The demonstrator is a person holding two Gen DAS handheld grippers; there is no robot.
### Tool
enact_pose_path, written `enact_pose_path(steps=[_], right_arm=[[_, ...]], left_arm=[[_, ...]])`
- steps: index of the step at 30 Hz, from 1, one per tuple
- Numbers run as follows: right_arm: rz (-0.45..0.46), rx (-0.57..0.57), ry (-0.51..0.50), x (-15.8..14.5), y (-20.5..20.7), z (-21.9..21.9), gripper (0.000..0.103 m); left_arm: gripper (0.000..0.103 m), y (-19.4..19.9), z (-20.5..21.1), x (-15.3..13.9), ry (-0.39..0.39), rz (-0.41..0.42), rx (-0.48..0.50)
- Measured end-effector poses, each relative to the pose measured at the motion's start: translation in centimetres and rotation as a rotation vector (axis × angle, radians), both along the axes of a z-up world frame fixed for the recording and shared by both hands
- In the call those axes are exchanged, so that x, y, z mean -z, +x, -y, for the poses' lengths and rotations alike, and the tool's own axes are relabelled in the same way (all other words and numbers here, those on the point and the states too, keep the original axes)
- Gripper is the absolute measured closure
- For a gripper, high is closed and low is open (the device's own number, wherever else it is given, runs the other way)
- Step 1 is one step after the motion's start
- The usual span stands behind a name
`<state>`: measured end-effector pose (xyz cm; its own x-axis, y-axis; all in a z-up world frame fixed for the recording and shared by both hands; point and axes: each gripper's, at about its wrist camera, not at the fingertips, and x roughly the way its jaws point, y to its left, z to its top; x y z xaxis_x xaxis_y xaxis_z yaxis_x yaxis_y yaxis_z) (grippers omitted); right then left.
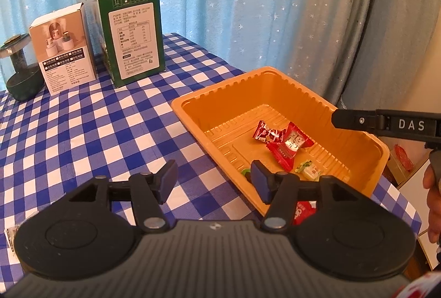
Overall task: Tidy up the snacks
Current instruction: 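Open the left gripper to drop the red packet while the right gripper drops the yellow candy into the tray, then withdraw both open grippers from the tray back over the remaining snacks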
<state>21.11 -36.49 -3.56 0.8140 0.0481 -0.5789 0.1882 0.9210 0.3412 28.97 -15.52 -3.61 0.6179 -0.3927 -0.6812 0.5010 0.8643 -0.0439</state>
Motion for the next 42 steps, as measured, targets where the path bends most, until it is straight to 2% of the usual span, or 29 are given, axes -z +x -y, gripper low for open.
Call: enact_pose_path(steps=[7,17,31,42], right_arm=[[0.013,-0.022,-0.036,-0.4,0.3,-1.5,0.042],[0.042,-0.133,-0.079,-1.1,1.1,-6.2,0.042],[0.054,-0.289,-0.111,-1.5,2.6,-13.9,0.042],[0.025,-0.395,-0.096,-0.6,3.7,-19.8,0.042]], left_arm=[[0.037,-0.6,-2.0,-0.3,0.003,0.012,-0.03],[0.03,-0.6,-8.2,-1.0,0.002,0.019,-0.149],[0.03,-1.1,-17.8,-0.9,0.027,0.005,-0.299],[0.03,-2.1,-23.0,0.0,0.041,-0.039,-0.38]])
